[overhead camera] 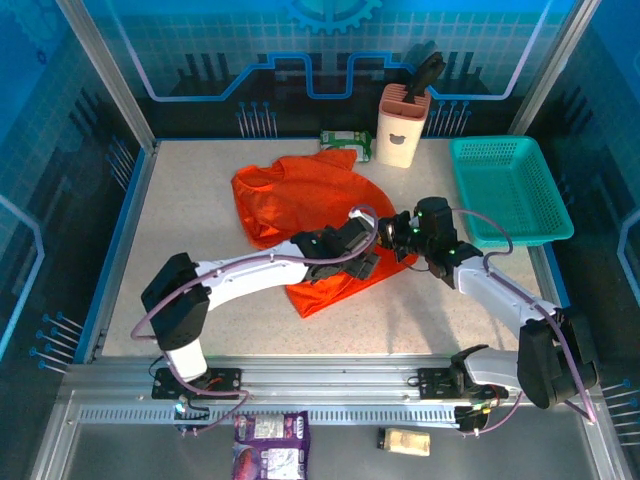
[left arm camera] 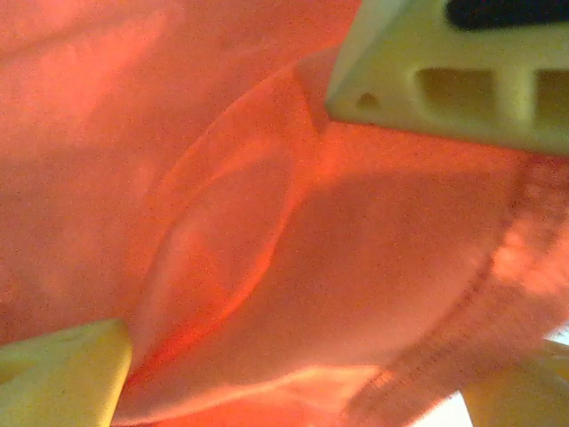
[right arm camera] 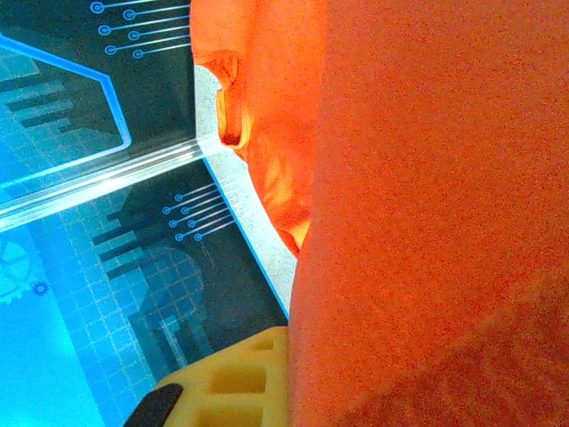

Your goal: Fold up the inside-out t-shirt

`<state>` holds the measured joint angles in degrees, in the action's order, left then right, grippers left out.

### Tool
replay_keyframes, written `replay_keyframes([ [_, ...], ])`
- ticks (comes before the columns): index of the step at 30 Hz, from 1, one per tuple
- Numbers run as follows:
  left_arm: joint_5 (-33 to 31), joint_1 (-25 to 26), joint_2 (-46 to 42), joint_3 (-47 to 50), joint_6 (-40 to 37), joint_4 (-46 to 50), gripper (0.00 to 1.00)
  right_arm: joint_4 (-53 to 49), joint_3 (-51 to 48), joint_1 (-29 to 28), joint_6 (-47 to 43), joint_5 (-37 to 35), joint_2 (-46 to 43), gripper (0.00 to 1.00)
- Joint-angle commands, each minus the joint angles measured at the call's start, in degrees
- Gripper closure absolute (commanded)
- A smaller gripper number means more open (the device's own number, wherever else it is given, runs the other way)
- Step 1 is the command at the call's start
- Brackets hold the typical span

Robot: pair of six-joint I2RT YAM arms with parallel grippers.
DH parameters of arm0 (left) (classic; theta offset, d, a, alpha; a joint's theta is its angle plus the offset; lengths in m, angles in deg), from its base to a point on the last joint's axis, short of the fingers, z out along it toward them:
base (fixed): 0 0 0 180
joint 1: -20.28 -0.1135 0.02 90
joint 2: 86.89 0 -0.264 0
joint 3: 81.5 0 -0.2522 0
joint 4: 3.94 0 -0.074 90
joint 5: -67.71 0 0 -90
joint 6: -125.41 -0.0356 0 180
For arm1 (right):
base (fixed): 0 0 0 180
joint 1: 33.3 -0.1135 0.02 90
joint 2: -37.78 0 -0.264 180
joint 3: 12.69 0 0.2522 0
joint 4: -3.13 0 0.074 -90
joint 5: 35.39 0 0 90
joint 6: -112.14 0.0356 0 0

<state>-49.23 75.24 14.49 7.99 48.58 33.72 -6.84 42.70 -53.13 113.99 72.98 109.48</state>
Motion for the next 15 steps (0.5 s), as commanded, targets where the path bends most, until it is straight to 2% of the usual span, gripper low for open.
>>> replay_keyframes([
  [1, -7.99, 0.83, 3.43, -1.36, -0.08, -0.70, 0.02, -1.48, 2.35, -0.64, -1.23, -1.03, 0.10, 1.00],
  [4, -12.38, 1.77, 5.23, -1.44, -1.00, 0.03, 0.03, -4.63, 4.38, -0.64, -3.65, -1.67, 0.15, 1.00],
  [8, -13.93, 3.02, 3.82, -0.96, -2.53, 0.45, 0.09, -5.72, 5.09, -0.49, -4.85, -1.81, 0.35, 1.00],
  [15, -12.79, 3.84, 1.26, -0.73, -4.53, 2.12, 0.47, -5.46, 4.05, 0.57, -4.96, -1.41, 0.14, 1.00],
])
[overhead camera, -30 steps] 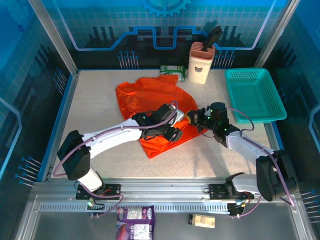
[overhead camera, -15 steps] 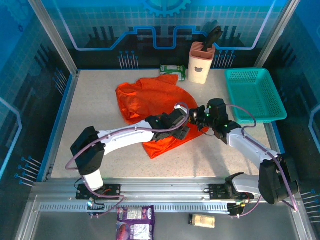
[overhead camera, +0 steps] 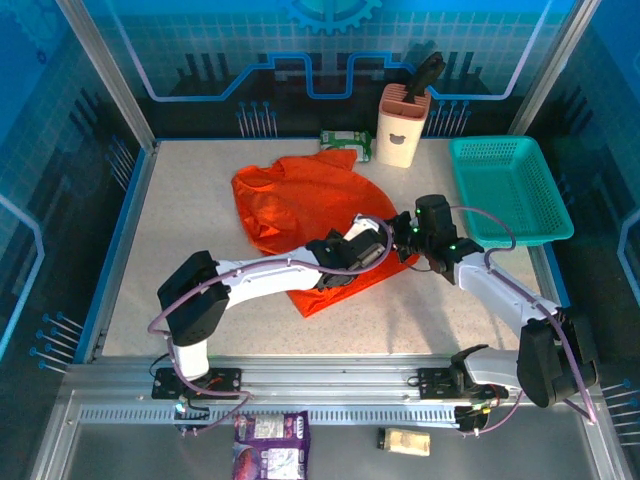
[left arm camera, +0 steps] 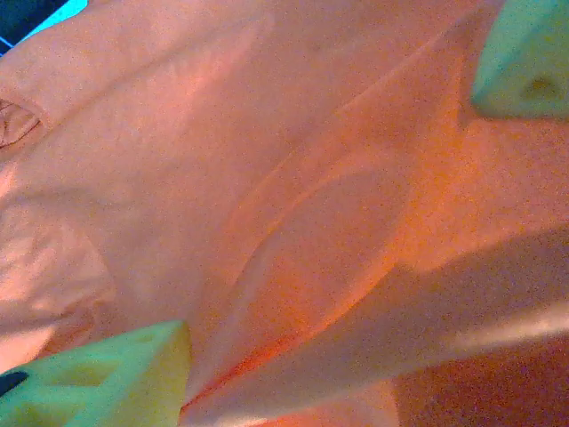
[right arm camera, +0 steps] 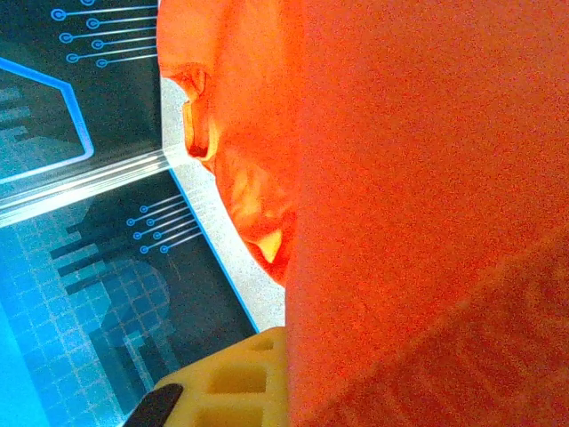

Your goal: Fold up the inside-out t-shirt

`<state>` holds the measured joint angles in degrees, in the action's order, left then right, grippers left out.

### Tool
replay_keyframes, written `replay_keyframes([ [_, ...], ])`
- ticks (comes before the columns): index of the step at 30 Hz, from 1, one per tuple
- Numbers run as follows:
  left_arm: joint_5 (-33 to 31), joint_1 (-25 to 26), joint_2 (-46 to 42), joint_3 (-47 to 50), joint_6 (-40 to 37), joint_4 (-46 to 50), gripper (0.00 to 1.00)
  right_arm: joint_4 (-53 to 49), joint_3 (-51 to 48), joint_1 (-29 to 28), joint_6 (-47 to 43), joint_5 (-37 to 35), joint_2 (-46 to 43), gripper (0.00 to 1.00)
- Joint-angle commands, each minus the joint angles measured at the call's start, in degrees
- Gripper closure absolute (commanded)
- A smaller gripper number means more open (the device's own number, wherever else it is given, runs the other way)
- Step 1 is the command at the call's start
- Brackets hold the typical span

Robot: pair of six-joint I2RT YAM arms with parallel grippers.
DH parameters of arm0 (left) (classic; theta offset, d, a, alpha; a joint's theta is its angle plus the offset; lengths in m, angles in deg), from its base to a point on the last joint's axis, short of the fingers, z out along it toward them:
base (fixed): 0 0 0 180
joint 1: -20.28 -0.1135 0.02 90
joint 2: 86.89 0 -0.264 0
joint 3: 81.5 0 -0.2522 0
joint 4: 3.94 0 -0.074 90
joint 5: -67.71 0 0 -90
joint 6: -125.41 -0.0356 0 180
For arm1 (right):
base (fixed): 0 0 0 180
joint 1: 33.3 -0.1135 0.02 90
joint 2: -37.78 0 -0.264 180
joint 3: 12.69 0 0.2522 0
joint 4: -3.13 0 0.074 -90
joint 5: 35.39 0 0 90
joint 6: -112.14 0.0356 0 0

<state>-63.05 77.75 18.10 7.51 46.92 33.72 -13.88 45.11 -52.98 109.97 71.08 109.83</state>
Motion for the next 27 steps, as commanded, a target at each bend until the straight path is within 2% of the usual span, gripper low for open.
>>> replay_keyframes([
  [1, 1.78, 1.33, -2.83, 0.16, -3.00, 2.03, 0.51, 1.17, 1.73, 0.60, -1.44, 0.36, -0.27, 1.00],
  [8, 10.12, 1.11, -4.04, 0.53, -6.05, 2.31, 0.85, -3.44, 3.57, 1.14, -5.88, -1.03, -1.08, 1.00],
  [11, 16.70, -0.54, -5.31, -0.82, -6.39, 3.20, 1.00, -6.45, 5.12, 1.22, -11.79, -0.85, -1.29, 1.00],
  [12, 20.28, -1.66, -5.72, -1.57, -6.55, 3.69, 1.00, -7.54, 5.56, 1.23, -14.85, -0.34, -1.51, 1.00],
  [16, 30.15, -5.40, -6.04, -5.93, -7.52, 7.46, 1.00, -12.09, 5.56, 1.41, -25.57, 2.15, -3.06, 0.86],
  [22, 38.61, -9.37, -5.85, -13.17, -9.05, 13.52, 1.00, -16.82, 1.97, 0.47, -36.06, 1.16, -9.92, 0.52],
  [25, 40.53, -10.87, -5.50, -15.83, -9.89, 16.07, 1.00, -16.46, -0.58, -1.13, -40.33, -0.88, -14.02, 0.49],
  [27, 41.57, -11.76, -5.24, -17.55, -10.17, 17.61, 1.00, -14.59, -2.64, -4.12, -43.85, -3.39, -16.59, 0.49],
])
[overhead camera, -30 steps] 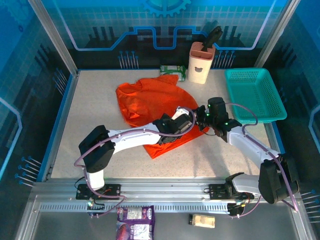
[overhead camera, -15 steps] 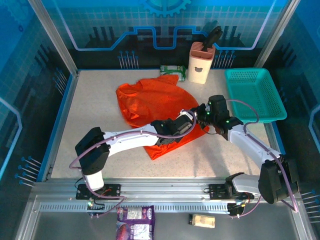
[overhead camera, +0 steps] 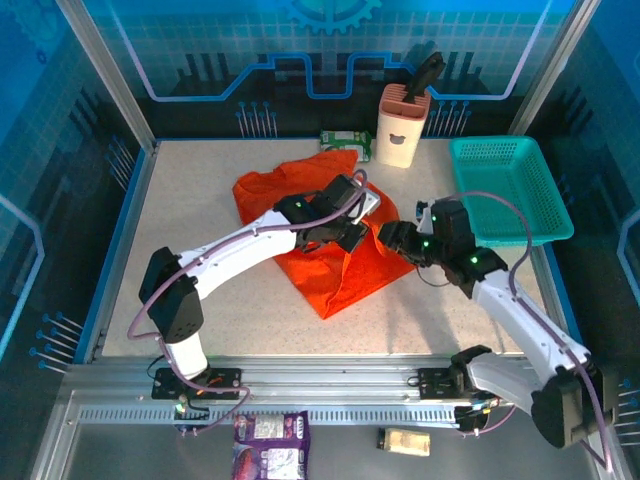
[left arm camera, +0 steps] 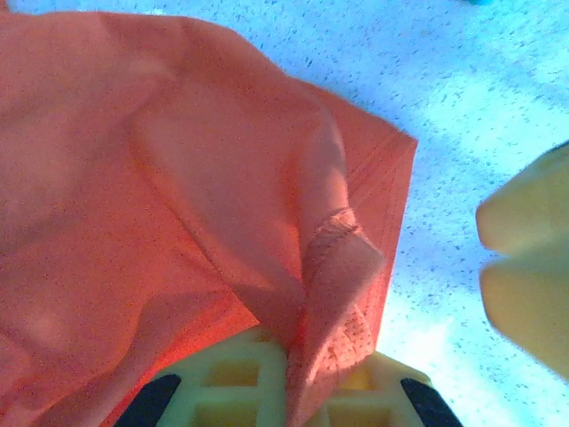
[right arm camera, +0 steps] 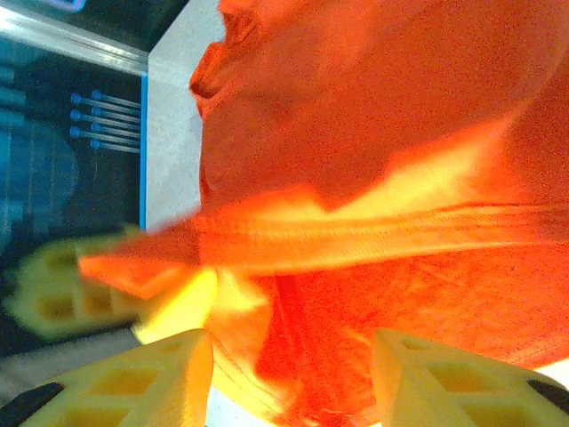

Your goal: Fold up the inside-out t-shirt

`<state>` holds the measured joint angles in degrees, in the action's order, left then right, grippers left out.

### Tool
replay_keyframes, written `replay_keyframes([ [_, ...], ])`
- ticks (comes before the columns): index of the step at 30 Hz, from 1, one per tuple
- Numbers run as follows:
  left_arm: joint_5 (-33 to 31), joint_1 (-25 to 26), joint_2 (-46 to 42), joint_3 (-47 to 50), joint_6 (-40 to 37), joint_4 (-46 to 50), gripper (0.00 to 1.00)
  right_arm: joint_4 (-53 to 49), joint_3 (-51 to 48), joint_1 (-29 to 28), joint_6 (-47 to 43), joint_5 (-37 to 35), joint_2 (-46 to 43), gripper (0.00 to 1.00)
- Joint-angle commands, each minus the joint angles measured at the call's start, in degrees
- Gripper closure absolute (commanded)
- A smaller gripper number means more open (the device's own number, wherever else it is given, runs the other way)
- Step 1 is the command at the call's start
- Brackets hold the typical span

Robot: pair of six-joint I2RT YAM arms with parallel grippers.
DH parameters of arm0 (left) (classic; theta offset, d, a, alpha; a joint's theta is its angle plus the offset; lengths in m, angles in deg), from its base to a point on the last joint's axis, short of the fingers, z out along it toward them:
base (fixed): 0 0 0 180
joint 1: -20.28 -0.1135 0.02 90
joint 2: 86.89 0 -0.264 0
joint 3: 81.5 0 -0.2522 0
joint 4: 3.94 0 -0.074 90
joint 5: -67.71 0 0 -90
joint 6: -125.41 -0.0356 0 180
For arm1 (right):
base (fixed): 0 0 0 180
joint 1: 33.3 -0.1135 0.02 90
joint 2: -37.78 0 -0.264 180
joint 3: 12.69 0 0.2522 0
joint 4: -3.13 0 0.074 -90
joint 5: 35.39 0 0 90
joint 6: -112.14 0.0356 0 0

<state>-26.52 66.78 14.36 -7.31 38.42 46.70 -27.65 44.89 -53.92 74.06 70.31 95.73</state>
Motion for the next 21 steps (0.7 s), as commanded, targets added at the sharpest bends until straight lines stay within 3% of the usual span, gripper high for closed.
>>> replay_keyframes([
  [1, 5.65, -1.34, -1.52, -3.48, -1.82, 5.37, 1.00, 0.66, -3.64, -5.31, -9.78, -4.72, -3.75, 0.51],
  [6, 6.80, -2.86, -2.23, -5.72, -1.95, 7.66, 1.00, 11.10, -11.08, -16.69, -18.70, -15.28, -4.97, 0.62],
  [12, 8.93, -3.00, -4.78, -5.59, -1.40, 8.46, 1.00, 27.13, -17.48, -26.70, -32.06, -23.88, 4.04, 0.68],
  [21, 16.78, -2.93, -8.72, -5.90, -0.79, 10.08, 1.00, 47.98, -14.79, -28.14, -40.49, -27.99, 23.34, 0.73],
])
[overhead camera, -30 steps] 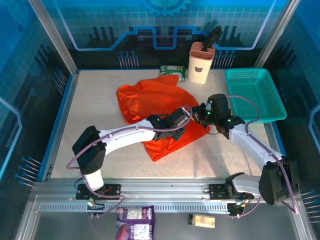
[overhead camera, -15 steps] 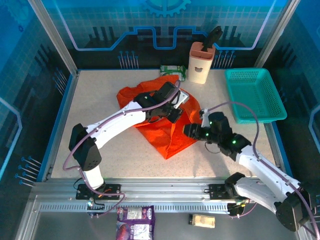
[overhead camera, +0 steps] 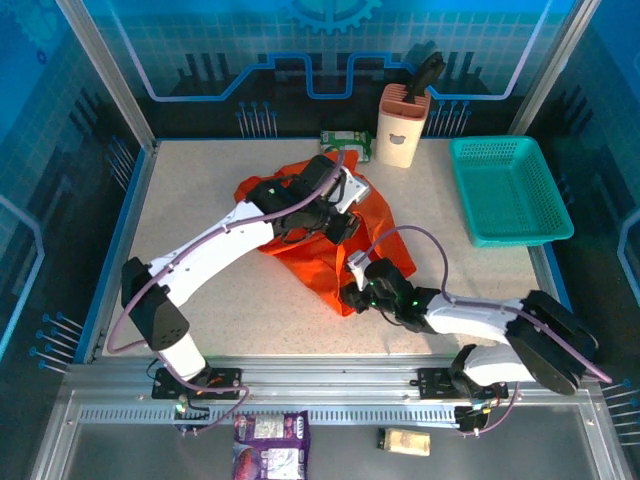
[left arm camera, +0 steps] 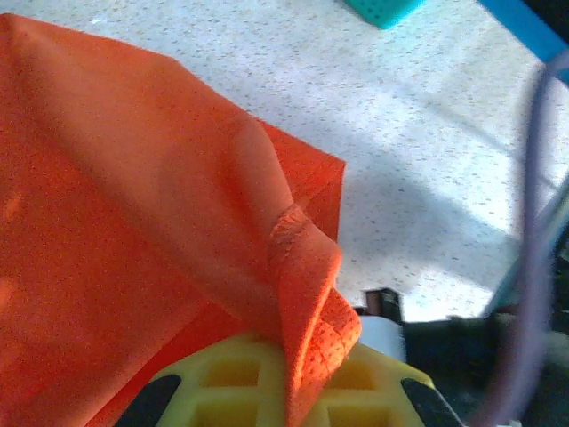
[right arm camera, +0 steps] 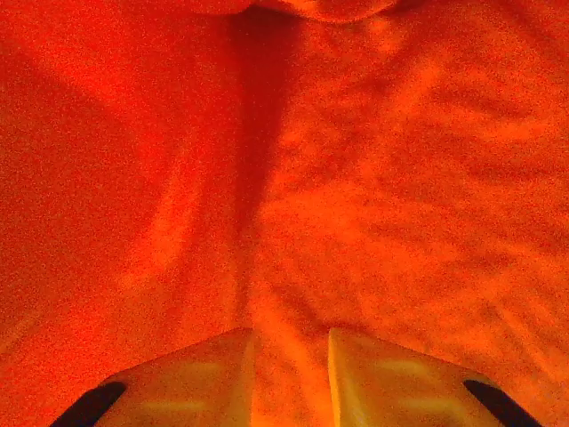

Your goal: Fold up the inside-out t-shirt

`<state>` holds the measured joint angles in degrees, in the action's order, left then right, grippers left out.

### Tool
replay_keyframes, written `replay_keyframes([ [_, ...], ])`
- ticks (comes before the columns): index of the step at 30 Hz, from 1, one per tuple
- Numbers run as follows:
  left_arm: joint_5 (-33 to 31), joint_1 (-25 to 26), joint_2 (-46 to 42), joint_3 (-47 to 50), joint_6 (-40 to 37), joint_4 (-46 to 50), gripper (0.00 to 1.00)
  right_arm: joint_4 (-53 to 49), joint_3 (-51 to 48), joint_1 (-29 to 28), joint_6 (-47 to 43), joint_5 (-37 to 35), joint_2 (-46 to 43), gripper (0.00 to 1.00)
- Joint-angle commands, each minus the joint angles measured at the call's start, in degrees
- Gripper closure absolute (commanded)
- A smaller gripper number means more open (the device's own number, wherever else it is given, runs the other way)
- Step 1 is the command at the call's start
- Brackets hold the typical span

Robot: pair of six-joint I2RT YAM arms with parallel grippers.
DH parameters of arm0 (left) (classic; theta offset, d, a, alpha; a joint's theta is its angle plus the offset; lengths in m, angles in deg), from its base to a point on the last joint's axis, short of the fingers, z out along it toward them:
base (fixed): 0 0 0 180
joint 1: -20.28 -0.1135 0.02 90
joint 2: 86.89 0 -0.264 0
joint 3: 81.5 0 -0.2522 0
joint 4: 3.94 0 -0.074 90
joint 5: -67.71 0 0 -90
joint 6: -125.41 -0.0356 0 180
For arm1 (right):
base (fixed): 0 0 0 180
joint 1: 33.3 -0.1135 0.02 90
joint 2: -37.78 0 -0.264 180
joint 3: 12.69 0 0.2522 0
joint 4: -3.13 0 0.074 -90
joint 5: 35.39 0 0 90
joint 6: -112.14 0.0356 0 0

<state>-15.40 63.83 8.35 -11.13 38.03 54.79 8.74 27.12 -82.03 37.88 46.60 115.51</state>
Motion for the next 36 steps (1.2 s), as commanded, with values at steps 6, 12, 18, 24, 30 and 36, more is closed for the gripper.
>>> replay_keyframes([
  [6, 9.26, 0.47, -4.83, -2.97, -1.62, 5.83, 1.00, 21.13, 7.60, 3.13, -4.32, -4.12, 13.28, 0.72],
  [12, 11.52, 2.95, -4.88, -5.49, -1.60, 7.10, 1.00, 20.75, 16.54, 4.18, -5.18, -2.06, 21.26, 0.67],
  [18, 14.44, 6.49, -2.97, -12.62, -1.90, 8.50, 1.00, 20.00, 24.01, 5.29, -3.90, 1.94, 30.05, 0.56],
  [24, 17.56, 9.03, -2.39, -19.29, -2.50, 11.26, 1.00, 12.06, 33.84, 5.75, -3.46, 4.06, 37.26, 0.39],
  [30, 20.11, 9.38, -5.65, -21.08, -2.32, 11.54, 1.00, -7.05, 43.51, 5.77, -3.65, 4.06, 42.36, 0.26],
  [36, 13.03, 9.05, -9.37, -19.03, -3.89, 11.99, 1.00, -29.22, 50.83, 5.75, -5.03, 1.89, 45.30, 0.06],
])
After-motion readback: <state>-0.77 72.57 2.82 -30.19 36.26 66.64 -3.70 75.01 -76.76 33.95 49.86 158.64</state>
